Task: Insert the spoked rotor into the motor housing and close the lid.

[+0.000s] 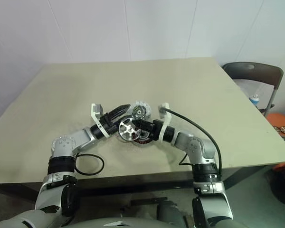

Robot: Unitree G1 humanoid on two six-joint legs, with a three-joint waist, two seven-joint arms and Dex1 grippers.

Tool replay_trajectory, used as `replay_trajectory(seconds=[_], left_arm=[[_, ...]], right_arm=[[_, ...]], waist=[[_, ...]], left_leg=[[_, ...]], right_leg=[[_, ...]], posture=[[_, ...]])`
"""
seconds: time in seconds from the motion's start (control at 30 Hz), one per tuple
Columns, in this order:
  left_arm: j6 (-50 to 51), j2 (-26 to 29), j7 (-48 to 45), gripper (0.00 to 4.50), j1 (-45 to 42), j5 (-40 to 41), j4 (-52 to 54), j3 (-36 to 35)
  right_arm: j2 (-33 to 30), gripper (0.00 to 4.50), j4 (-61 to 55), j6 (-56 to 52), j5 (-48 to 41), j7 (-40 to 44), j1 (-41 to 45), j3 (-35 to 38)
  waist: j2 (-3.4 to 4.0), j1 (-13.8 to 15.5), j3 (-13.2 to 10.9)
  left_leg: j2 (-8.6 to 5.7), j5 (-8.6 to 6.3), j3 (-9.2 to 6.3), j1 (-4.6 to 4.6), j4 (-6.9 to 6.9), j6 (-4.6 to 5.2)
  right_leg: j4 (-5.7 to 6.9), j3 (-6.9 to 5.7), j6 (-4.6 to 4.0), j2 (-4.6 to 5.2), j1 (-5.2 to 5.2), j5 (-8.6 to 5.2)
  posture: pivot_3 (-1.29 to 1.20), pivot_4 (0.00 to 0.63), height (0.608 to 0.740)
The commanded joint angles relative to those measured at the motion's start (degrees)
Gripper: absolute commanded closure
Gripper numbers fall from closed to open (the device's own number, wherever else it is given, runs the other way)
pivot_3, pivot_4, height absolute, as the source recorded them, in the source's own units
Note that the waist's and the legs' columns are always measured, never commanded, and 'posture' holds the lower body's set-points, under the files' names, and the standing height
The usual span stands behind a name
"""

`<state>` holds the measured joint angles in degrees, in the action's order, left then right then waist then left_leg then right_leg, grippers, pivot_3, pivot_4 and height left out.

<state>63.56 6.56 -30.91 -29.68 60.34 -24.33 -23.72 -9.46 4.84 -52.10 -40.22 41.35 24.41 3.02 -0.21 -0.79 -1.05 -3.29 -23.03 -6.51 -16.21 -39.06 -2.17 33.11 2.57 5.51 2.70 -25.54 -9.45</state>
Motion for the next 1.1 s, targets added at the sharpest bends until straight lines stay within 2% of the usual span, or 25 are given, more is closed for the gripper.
replay_trajectory(seconds=[0.03,0.4,0.5,0.63,0.77,0.87,0.9,1.1], left_arm=[[-1.44,0.70,-0.59,0.03,-1.29,-0.14,-0.17,-0.81],[-3.02,1.10,0.02,0.03,-1.13,-0.16,-0.87,-1.57],[-3.19,0.88,0.10,0.00,-0.80,-0.42,-0.55,-1.20],[-3.14,0.42,0.23,0.00,-0.55,-0.28,0.00,-1.05],[-3.17,0.24,0.24,0.00,-0.52,-0.25,0.21,-1.02],[-3.07,0.18,0.27,0.00,-0.33,-0.18,0.53,-0.96],[-3.07,0.17,0.27,0.00,-0.30,-0.18,0.58,-0.95],[-3.11,0.19,0.30,0.00,-0.06,-0.19,0.89,-0.94]], right_arm=[[1.04,4.50,-0.74,0.64,-0.33,-1.00,0.24,-0.05],[1.07,4.50,0.12,0.76,0.65,-1.42,0.35,-1.13],[-0.31,3.96,-1.68,0.32,0.44,-0.29,-0.04,-1.85],[-2.27,2.64,-1.77,0.70,1.10,-1.01,0.81,-1.55],[-4.43,1.14,0.29,2.16,3.64,-2.26,1.75,-1.36],[-5.18,0.16,4.83,3.35,6.81,-5.92,3.53,-0.40],[-5.39,0.04,5.58,3.55,7.25,-5.98,3.83,-0.48],[-4.98,0.04,4.99,2.75,8.06,-5.07,4.05,-1.97]], waist=[[0.00,-0.02,0.00],[0.00,-0.04,0.00],[0.00,-0.04,0.00],[0.00,-0.02,0.00],[0.00,-0.05,0.00],[0.00,-0.06,0.00],[0.00,-0.03,0.00],[0.00,-0.07,0.00]], left_leg=[[0.00,0.00,0.00,0.00,0.00,0.00],[0.00,0.00,0.00,0.00,0.00,0.00],[0.00,0.00,0.00,0.00,0.00,0.00],[0.00,0.00,0.00,0.00,0.00,0.00],[0.00,0.00,0.01,0.00,0.00,0.00],[0.00,0.00,0.02,0.01,-0.01,0.00],[0.00,0.00,0.02,0.02,-0.01,0.00],[0.00,0.00,0.01,-0.03,0.00,0.01]], right_leg=[[0.00,0.00,0.00,0.00,0.00,0.00],[0.00,0.00,0.00,0.00,0.00,0.00],[0.00,0.00,0.00,0.00,0.00,0.00],[0.00,0.00,0.00,0.01,0.00,0.00],[0.01,0.00,0.00,0.00,0.00,0.00],[0.02,0.00,0.00,0.00,0.00,0.00],[0.02,0.00,-0.01,0.00,0.00,0.01],[-0.02,0.00,-0.01,0.01,-0.01,0.01]], posture=[[0.00,0.000,0.740],[0.00,0.000,0.740],[0.00,0.000,0.740],[0.00,0.000,0.740],[0.00,0.000,0.740],[0.00,0.000,0.740],[0.00,0.000,0.740],[0.00,0.000,0.740]])
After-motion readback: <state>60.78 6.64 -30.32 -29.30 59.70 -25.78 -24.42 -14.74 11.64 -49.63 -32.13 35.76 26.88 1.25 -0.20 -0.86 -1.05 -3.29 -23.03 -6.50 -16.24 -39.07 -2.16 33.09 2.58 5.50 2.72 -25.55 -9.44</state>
